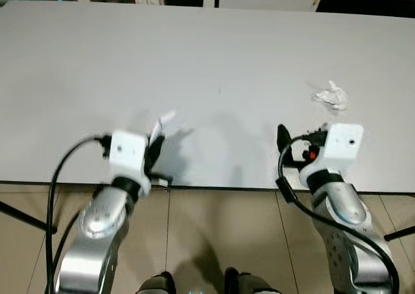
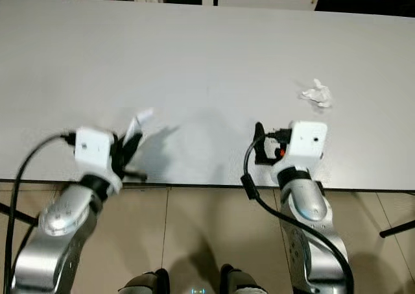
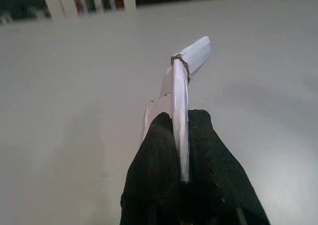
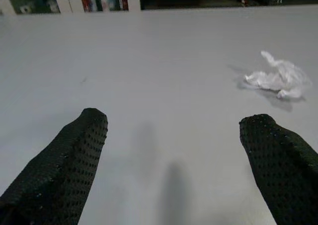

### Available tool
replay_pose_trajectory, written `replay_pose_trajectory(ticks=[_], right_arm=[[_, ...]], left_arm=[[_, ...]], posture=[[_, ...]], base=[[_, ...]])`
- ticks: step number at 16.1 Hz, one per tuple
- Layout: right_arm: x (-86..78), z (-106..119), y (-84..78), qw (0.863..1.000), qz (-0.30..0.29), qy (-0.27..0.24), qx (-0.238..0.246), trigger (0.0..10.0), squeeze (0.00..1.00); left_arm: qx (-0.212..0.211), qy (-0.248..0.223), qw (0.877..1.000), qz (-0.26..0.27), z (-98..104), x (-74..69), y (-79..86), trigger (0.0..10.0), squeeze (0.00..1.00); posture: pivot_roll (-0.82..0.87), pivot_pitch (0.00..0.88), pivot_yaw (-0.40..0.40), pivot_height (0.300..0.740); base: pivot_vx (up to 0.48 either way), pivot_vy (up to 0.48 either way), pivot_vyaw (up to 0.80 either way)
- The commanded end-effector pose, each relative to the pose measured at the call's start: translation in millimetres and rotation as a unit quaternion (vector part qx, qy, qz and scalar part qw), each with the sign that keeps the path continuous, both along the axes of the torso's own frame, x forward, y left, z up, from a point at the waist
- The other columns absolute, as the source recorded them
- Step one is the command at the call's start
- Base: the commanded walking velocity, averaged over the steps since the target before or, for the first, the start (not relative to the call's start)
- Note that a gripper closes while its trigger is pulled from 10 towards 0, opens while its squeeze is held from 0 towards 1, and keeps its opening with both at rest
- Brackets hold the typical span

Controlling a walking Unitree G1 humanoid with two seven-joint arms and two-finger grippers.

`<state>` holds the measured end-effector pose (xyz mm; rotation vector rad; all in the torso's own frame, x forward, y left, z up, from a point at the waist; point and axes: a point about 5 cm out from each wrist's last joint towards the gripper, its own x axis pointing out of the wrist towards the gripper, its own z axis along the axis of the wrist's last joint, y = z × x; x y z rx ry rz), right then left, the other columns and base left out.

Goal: Picking trash to rubbish bin

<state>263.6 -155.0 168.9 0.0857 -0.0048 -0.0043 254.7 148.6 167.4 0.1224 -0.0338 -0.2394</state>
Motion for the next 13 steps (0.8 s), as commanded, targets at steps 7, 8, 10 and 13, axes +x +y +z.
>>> replay_pose_trajectory(ticks=[7, 8, 10, 13], right_arm=[[14.6, 1.1, -2.9, 1.0, -0.003, -0.001, 0.004, 10.0, 0.0], [14.9, 1.2, -3.0, 1.0, -0.003, -0.001, 0.004, 10.0, 0.0], [16.2, 2.0, -2.6, 1.0, 0.001, -0.002, 0.006, 10.0, 0.0], [15.3, 0.1, -3.4, 1.0, -0.001, 0.001, 0.009, 10.0, 0.0]], left_arm=[[0.005, 0.0, 1.0, 0.005, 2.5, 6.8, 6.1, 10.0, 0.0], [0.006, -0.001, 1.0, 0.005, 2.9, 7.3, 6.3, 10.0, 0.0], [0.008, -0.005, 1.0, 0.003, 6.0, 10.0, 9.6, 10.0, 0.0], [0.008, -0.006, 1.0, 0.002, 7.3, 11.2, 10.4, 10.0, 0.0]], posture=[[0.0, 0.095, -0.031, 0.74], [0.0, 0.095, -0.031, 0.74], [0.0, 0.091, -0.027, 0.74], [0.0, 0.091, -0.022, 0.74]], base=[[0.0, 0.0, 0.0], [0.0, 0.0, 0.0], [0.0, 0.0, 0.0], [0.26, 0.0, -0.55]])
